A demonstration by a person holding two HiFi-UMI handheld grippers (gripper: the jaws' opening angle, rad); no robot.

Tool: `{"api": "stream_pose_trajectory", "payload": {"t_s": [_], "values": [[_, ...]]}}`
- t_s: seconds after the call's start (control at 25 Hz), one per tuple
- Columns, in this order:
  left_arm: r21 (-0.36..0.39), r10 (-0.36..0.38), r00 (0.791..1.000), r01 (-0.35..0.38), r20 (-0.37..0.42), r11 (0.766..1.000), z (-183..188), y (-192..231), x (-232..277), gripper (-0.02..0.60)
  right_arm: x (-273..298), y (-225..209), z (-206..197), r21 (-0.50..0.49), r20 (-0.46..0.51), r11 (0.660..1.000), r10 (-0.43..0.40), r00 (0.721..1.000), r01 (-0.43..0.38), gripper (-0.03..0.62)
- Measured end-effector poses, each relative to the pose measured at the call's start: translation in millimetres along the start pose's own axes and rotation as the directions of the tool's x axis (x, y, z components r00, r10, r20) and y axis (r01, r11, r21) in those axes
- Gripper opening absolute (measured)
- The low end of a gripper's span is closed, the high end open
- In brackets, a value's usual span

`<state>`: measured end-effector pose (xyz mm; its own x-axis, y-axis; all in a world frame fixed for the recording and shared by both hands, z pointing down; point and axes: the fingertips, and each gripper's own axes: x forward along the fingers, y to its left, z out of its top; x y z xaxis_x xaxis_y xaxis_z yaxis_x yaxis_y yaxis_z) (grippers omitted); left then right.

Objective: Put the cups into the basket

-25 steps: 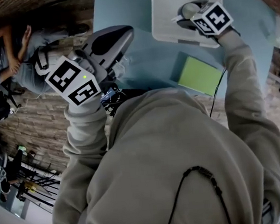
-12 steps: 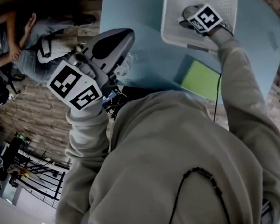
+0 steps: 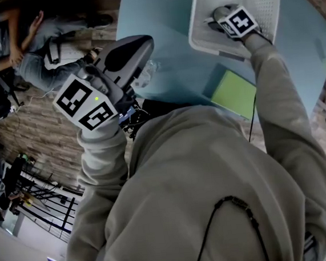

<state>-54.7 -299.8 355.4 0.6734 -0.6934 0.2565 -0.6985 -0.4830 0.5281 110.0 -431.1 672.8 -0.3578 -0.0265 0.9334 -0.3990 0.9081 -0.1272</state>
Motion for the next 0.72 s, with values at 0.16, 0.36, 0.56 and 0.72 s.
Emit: {"api": "stream_pose_trajectory", "payload": {"t_s": [0.16,0.36,0.56,0.72], "values": [[0.002,-0.004,1.000,0.004,0.008,1.000,2,-1,0,-0.002,-6,-4,3,-0.022,-0.008,0.999,-0.027,1.000,0.027,0.434],[0.006,-0.012,1.000,0.012,0.008,1.000,2,-2,1,-0.002,-5,-4,4,-0.024,-0.004,0.999,-0.023,1.000,0.022,0.435],[0.007,-0.014,1.000,0.014,0.011,1.000,-1,-3,-2,-0.002,-5,3,4,-0.017,-0.006,1.000,0.006,1.000,-0.006,0.434],[0.011,-0.011,1.000,0.011,0.021,1.000,1,-4,-6,-0.002,-13,-5,5,-0.048,-0.020,0.998,-0.036,0.999,0.035,0.434]]}}
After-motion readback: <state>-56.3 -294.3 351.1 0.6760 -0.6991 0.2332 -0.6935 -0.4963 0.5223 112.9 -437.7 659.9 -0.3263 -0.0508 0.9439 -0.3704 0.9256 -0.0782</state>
